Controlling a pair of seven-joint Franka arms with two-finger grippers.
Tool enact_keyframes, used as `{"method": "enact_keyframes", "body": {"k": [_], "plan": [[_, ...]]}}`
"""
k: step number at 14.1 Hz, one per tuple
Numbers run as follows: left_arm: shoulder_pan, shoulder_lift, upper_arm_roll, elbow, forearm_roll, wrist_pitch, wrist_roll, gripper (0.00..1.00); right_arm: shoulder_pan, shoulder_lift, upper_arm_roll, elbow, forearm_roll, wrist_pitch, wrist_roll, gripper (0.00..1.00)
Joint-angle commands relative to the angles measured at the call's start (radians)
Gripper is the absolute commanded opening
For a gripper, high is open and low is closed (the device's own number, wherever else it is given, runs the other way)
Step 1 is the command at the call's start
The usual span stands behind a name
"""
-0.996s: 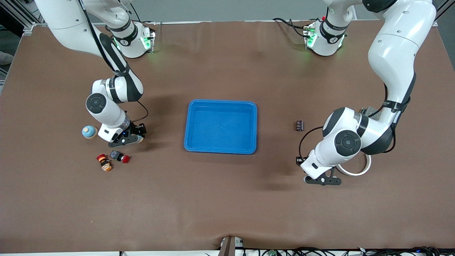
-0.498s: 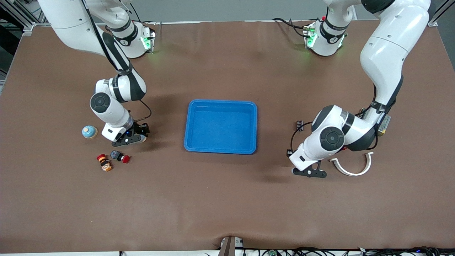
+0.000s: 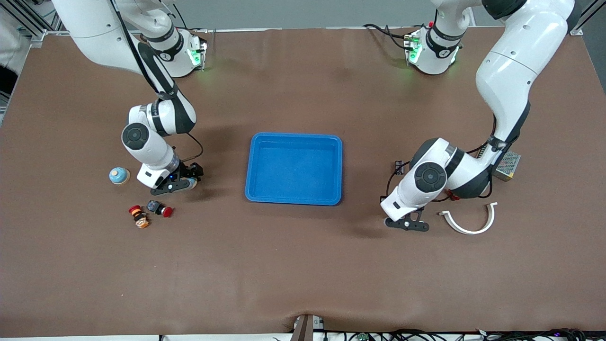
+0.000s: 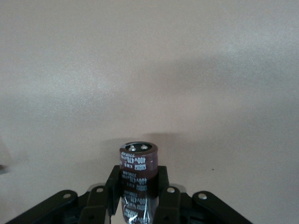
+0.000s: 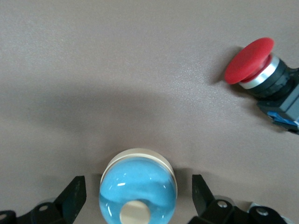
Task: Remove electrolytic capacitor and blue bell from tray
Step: 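Lower the bell beside the first bell and open the right gripper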
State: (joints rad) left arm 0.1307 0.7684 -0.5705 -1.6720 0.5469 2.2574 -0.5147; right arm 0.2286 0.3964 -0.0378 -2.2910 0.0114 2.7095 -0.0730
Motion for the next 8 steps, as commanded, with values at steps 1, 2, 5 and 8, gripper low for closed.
{"method": "enact_keyframes", "body": {"k": [1,2,5,8], "plan": [[0.009,-0.017,-0.003,-0.026,0.024,0.022,-0.021,0.00,0.000,-0.127,0.001,0.004,-0.011,-0.169,0.036,1.00],[0.009,-0.017,-0.003,-0.026,0.024,0.021,-0.021,0.00,0.001,-0.173,0.003,0.017,-0.011,-0.259,0.060,1.00],[0.010,-0.017,-0.002,-0.028,0.033,0.021,-0.021,0.00,0.002,-0.309,0.003,0.085,-0.011,-0.534,0.082,1.00],[0.012,-0.012,-0.002,-0.029,0.054,0.022,-0.039,0.00,-0.006,-0.444,0.001,0.116,-0.011,-0.701,0.081,1.00]]}}
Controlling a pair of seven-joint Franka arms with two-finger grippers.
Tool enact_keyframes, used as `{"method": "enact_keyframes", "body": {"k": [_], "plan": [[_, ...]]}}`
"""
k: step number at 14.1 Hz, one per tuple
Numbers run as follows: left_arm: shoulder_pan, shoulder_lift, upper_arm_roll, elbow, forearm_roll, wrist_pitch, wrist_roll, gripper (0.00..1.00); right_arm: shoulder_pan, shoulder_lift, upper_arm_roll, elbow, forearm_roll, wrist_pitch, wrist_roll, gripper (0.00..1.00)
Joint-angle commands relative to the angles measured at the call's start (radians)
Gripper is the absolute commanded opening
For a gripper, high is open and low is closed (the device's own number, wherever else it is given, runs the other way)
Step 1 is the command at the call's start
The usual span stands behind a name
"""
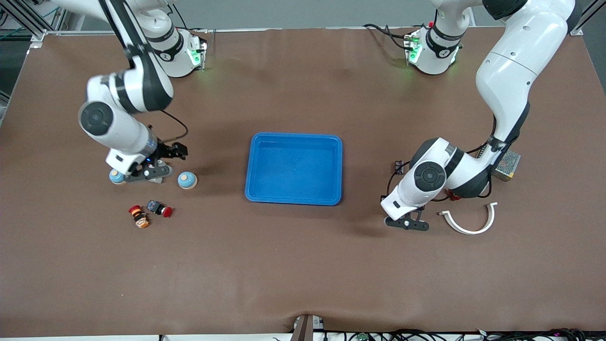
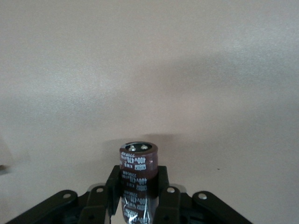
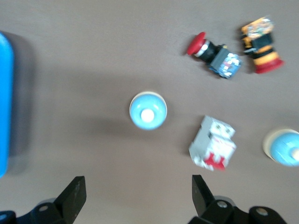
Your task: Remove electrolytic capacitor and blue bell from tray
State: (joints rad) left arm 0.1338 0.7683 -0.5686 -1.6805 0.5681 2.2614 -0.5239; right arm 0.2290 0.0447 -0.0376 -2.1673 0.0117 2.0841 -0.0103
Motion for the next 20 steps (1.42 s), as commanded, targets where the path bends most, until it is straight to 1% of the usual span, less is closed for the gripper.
{"method": "enact_keyframes", "body": {"k": [1,2,3,4,5,6,10,13,17,20], "plan": [[0.010,-0.012,-0.004,-0.021,0.044,0.018,-0.031,0.00,-0.010,-0.133,-0.001,0.009,-0.012,-0.137,0.018,1.00],[0.010,-0.011,-0.002,-0.022,0.045,0.020,-0.037,0.00,-0.013,-0.166,-0.005,0.044,-0.013,-0.210,0.016,1.00],[0.010,-0.011,-0.002,-0.028,0.048,0.033,-0.041,0.00,-0.040,-0.177,-0.005,0.100,-0.016,-0.292,0.015,1.00],[0.012,-0.011,-0.002,-0.044,0.053,0.055,-0.044,0.00,-0.089,-0.175,-0.004,0.172,-0.016,-0.368,0.001,1.00],[0.013,-0.012,0.006,-0.054,0.055,0.073,-0.045,0.00,-0.123,-0.171,-0.004,0.229,-0.016,-0.412,-0.025,1.00],[0.013,-0.011,0.010,-0.057,0.059,0.078,-0.045,0.00,-0.144,-0.172,-0.005,0.263,-0.018,-0.417,-0.065,1.00],[0.015,-0.009,0.010,-0.058,0.061,0.079,-0.045,0.00,-0.255,-0.163,-0.005,0.388,-0.018,-0.423,-0.100,1.00],[0.015,-0.006,0.010,-0.058,0.062,0.082,-0.045,0.00,-0.264,-0.120,-0.005,0.463,-0.018,-0.424,-0.096,1.00],[0.013,0.003,0.012,-0.054,0.065,0.102,-0.045,0.00,-0.270,-0.117,-0.005,0.477,-0.021,-0.417,-0.094,1.00],[0.006,0.005,0.019,-0.054,0.067,0.106,-0.045,0.00,-0.298,-0.103,-0.005,0.547,-0.021,-0.427,-0.094,1.00]]}}
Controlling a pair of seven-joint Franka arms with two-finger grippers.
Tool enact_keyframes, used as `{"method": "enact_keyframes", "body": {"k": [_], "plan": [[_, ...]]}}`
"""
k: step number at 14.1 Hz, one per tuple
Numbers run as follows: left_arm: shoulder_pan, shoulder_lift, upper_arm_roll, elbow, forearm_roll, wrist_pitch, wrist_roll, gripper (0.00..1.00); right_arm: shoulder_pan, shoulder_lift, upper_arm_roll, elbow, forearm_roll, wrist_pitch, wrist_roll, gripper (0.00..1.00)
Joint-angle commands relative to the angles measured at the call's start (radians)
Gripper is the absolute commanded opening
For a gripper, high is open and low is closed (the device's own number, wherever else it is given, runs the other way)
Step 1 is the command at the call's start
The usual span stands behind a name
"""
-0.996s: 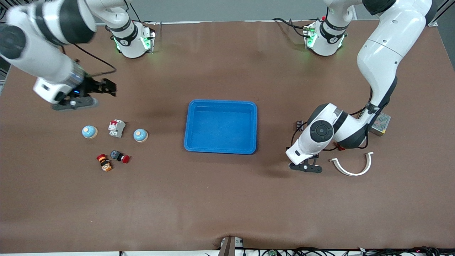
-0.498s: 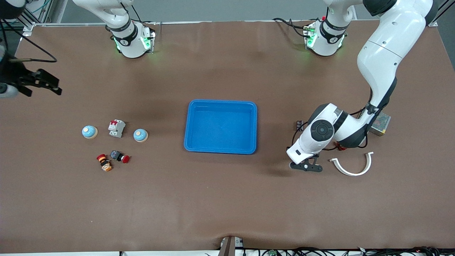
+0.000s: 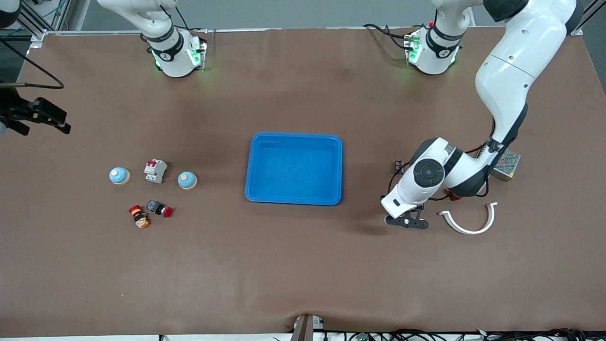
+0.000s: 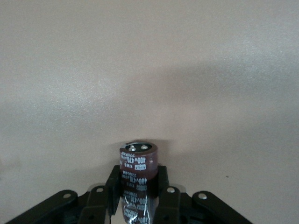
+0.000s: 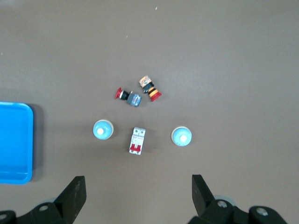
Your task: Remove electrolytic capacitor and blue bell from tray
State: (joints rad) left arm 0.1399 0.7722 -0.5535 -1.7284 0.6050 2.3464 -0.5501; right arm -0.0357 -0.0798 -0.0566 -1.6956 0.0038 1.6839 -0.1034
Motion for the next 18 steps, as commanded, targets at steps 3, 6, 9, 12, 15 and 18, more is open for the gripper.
{"method": "enact_keyframes", "body": {"k": [3,6,9,12,15,18], "plan": [[0.000,0.009,0.007,-0.003,0.041,0.022,-0.022,0.00,-0.062,0.026,0.014,0.086,0.002,-0.029,0.002,1.00],[0.000,0.019,0.010,-0.003,0.061,0.040,-0.042,0.00,-0.049,0.028,0.015,0.085,-0.002,-0.021,0.001,1.00],[0.000,0.019,0.010,-0.005,0.064,0.040,-0.042,0.00,-0.047,0.046,0.020,0.083,-0.004,-0.001,0.085,1.00],[0.000,0.019,0.010,0.000,0.064,0.039,-0.041,0.65,-0.030,0.052,0.021,0.077,-0.007,0.043,0.090,1.00],[0.000,0.009,0.010,0.004,0.062,0.008,-0.054,1.00,-0.023,0.052,0.021,0.065,-0.005,0.077,0.081,1.00],[-0.005,-0.001,0.009,0.007,0.062,-0.015,-0.068,1.00,-0.030,0.049,0.018,0.068,0.001,0.077,-0.007,1.00]]}}
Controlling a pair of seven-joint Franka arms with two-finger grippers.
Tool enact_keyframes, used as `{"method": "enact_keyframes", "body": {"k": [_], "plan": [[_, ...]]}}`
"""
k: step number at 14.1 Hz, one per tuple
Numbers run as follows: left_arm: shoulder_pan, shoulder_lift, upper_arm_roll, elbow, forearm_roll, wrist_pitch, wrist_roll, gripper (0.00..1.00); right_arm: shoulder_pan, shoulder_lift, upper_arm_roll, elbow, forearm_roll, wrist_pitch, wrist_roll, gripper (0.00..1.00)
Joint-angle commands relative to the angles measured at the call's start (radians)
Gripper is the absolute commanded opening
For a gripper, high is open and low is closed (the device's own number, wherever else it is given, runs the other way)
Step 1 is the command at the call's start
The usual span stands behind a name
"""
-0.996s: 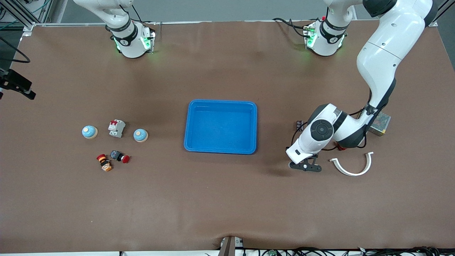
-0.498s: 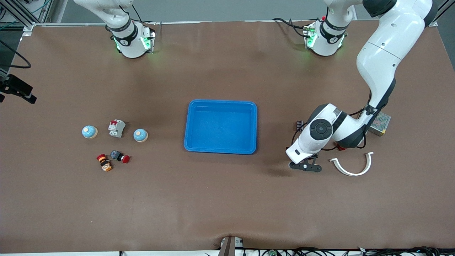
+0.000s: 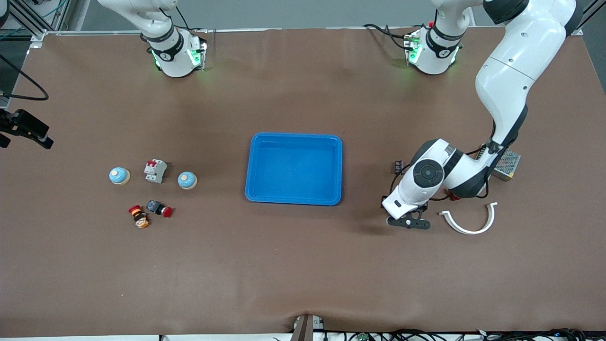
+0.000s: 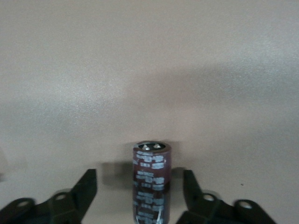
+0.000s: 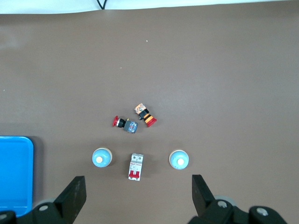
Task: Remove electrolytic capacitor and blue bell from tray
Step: 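Lower the capacitor beside the first capacitor and open the left gripper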
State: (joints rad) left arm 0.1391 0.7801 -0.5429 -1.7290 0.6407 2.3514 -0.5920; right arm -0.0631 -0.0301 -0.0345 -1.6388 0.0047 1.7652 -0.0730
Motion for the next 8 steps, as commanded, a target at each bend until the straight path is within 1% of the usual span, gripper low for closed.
{"method": "enact_keyframes", "body": {"k": [1,5,8], "plan": [[-0.004,-0.008,-0.002,0.008,0.025,-0.029,-0.028,1.00,-0.003,-0.002,-0.005,0.010,0.001,-0.007,-0.030,1.00],[-0.010,-0.010,-0.011,0.066,0.010,-0.134,-0.028,1.00,-0.001,-0.001,-0.005,0.010,0.001,-0.010,-0.028,1.00],[-0.007,-0.018,-0.032,0.111,-0.007,-0.184,-0.026,1.00,-0.001,-0.001,-0.005,0.008,0.001,-0.010,-0.028,1.00]]}}
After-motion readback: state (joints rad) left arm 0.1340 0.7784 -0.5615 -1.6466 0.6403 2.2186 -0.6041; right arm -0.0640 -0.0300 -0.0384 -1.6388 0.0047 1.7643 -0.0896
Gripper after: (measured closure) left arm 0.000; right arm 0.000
